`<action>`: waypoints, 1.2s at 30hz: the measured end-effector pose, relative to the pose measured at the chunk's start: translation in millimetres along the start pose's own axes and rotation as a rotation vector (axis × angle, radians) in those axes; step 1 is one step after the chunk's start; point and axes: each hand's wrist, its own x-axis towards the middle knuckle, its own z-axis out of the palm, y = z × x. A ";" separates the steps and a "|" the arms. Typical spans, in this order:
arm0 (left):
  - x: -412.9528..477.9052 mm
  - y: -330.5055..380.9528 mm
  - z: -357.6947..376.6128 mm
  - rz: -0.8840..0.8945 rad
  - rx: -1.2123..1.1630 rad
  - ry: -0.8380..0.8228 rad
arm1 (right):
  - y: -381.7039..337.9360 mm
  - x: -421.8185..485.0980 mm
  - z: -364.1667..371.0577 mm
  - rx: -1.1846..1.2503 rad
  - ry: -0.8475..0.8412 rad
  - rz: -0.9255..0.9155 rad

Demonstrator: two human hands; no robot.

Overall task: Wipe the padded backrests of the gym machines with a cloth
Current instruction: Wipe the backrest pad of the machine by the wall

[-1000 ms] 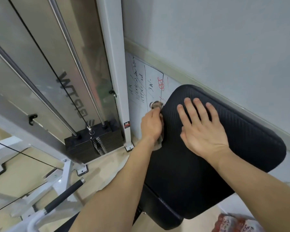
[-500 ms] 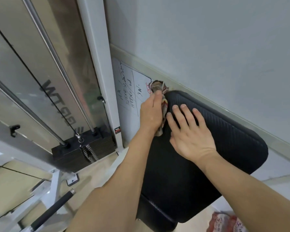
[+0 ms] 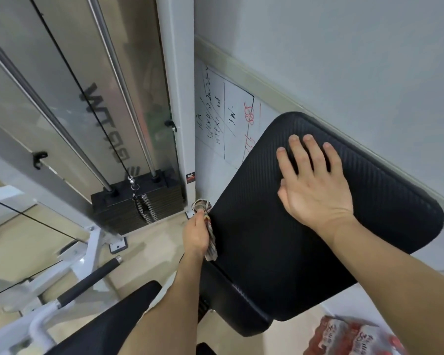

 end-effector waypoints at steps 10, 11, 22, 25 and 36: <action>-35.5 117.1 26.1 0.269 0.162 -0.045 | 4.2 1.5 -9.6 0.056 -0.063 -0.018; -39.2 135.3 30.3 0.328 0.161 -0.065 | 5.5 0.2 -12.9 0.060 -0.080 -0.024; -93.2 272.4 80.2 1.063 0.690 -0.103 | 48.6 -53.9 -63.8 0.428 0.076 0.321; -96.3 265.4 83.4 1.245 0.802 -0.070 | 72.9 -75.5 -62.9 0.487 0.126 0.478; -224.8 200.1 165.5 1.426 0.958 -0.150 | 125.4 -133.9 -56.4 0.865 0.317 1.004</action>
